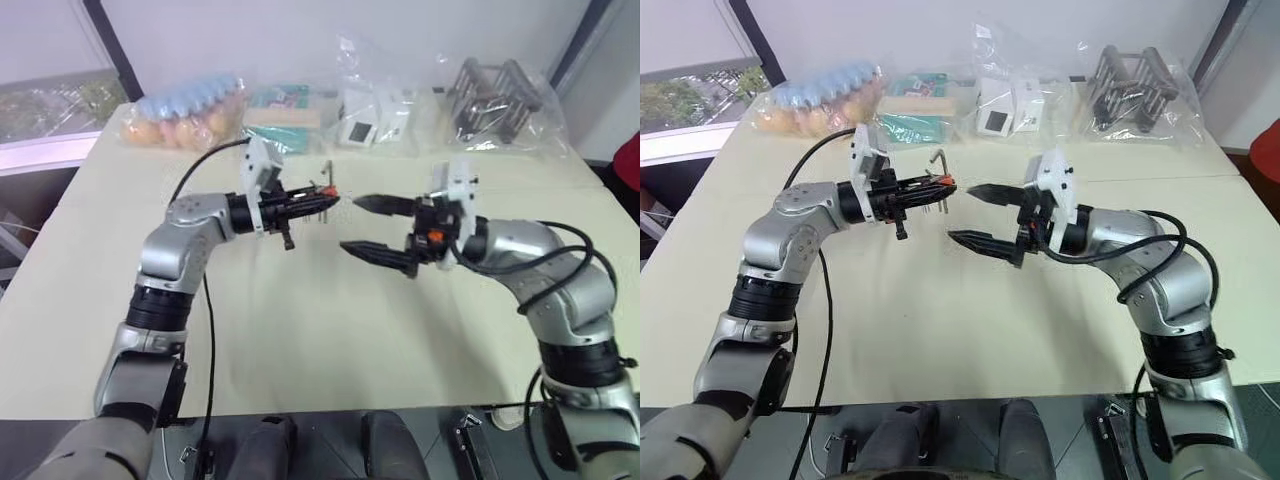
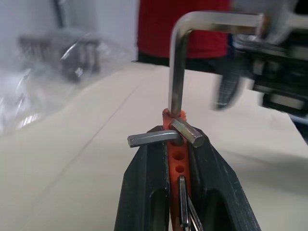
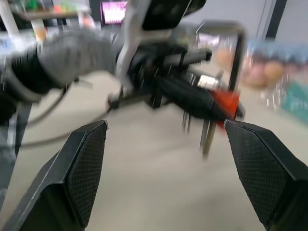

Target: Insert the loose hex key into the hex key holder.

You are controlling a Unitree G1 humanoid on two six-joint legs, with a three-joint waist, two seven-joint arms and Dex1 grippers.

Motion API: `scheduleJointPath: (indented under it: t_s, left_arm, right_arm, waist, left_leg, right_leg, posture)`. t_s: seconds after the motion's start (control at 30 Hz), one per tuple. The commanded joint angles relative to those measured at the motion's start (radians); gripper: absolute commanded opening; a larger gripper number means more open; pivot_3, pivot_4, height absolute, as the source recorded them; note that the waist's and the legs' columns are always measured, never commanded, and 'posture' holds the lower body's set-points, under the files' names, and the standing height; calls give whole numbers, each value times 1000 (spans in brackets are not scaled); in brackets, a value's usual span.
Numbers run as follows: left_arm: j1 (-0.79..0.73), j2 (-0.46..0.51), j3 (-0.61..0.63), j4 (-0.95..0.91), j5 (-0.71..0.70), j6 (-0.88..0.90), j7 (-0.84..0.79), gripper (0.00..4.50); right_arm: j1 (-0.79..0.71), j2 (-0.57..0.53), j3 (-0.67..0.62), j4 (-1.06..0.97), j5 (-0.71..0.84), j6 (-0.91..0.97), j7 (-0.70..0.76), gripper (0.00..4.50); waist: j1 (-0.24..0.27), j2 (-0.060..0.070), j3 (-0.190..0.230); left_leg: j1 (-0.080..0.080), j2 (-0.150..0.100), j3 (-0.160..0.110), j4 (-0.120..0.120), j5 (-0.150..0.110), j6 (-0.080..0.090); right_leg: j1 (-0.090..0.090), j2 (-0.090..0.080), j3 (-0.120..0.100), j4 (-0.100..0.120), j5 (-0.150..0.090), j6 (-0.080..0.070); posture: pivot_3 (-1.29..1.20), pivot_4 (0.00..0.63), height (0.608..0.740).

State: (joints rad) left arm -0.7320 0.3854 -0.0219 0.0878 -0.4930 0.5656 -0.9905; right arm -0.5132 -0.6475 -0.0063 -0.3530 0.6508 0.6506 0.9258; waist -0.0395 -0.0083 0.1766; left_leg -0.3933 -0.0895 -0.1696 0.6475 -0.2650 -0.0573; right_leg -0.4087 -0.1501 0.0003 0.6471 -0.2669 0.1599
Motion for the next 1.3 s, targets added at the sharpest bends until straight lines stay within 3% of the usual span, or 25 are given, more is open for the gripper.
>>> scheduleJointPath:
  t_s: [0.03,0.13,0.2,0.37,0.57,0.73,0.87,0.9,1.07,1.13,1.3]
  left_arm:
    - [30,-1,31,-90,-62,113,63,0]
    - [81,19,-1,-171,-14,21,53,0]
    - [60,7,17,-188,-33,48,89,0]
    - [77,10,68,-162,-112,207,157,0]
    - [134,30,36,-40,-132,445,211,0]
    - [75,-38,122,154,-135,548,346,2213]
    - [66,-38,156,167,-116,556,409,4251]
    - [70,-25,149,158,-91,548,434,4450]
    - [171,120,5,-18,74,388,447,4450]
    - [225,157,26,-117,84,322,440,4450]
    - [325,95,193,-237,19,260,507,4450]
  right_arm:
    - [7,-31,-22,-32,-4,-20,20,4026]
    - [13,-41,-21,-13,-38,-56,18,4026]
    - [12,-35,-18,-9,-44,-65,15,4026]
    - [8,-30,2,-13,-59,-78,22,4026]
    - [37,-110,102,2,-208,-198,110,4026]
    - [43,-105,127,29,-256,-245,125,4092]
    - [54,-99,125,23,-256,-245,128,4092]
    - [57,-100,123,22,-257,-245,129,4092]
    - [79,-115,114,9,-266,-242,129,4092]
    - [109,-121,90,-2,-266,-237,106,4092]
    - [171,-23,-42,-4,-192,-183,-47,4092]
  waist:
    - [-2,0,0]
    - [-1,0,0]
    - [3,0,0]
    - [20,0,0]
    - [21,-1,0]
    - [27,-2,1]
    - [25,-2,1]
    - [24,-2,0]
    - [11,-1,0]
    - [11,-1,0]
    - [34,-2,0]
  left_leg:
    - [0,0,0,0,0,0]
    - [0,0,0,0,0,0]
    - [0,0,0,0,0,0]
    - [0,0,1,1,0,0]
    - [1,0,1,1,0,0]
    - [1,0,1,2,0,0]
    - [1,0,0,1,1,-1]
    - [1,0,0,1,1,-2]
    - [3,1,2,-1,4,-7]
    - [3,1,2,-2,4,-7]
    - [1,1,1,0,0,-1]
  right_leg:
    - [0,0,0,0,0,0]
    - [0,0,0,0,0,0]
    - [0,0,0,0,0,0]
    - [1,0,0,-1,0,0]
    - [1,0,0,-1,0,0]
    - [2,0,0,-1,0,0]
    - [2,0,0,-1,0,0]
    - [2,0,0,-1,0,0]
    - [2,0,1,0,0,0]
    - [1,0,1,-1,0,0]
    - [1,0,1,-2,0,0]
  posture:
    - [0,150,740]
    - [0,150,740]
    - [0,150,740]
    - [0,150,740]
    - [0,150,740]
    - [0,150,740]
    - [0,150,740]
    - [0,150,740]
    - [0,150,740]
    - [0,150,740]
    - [0,150,740]
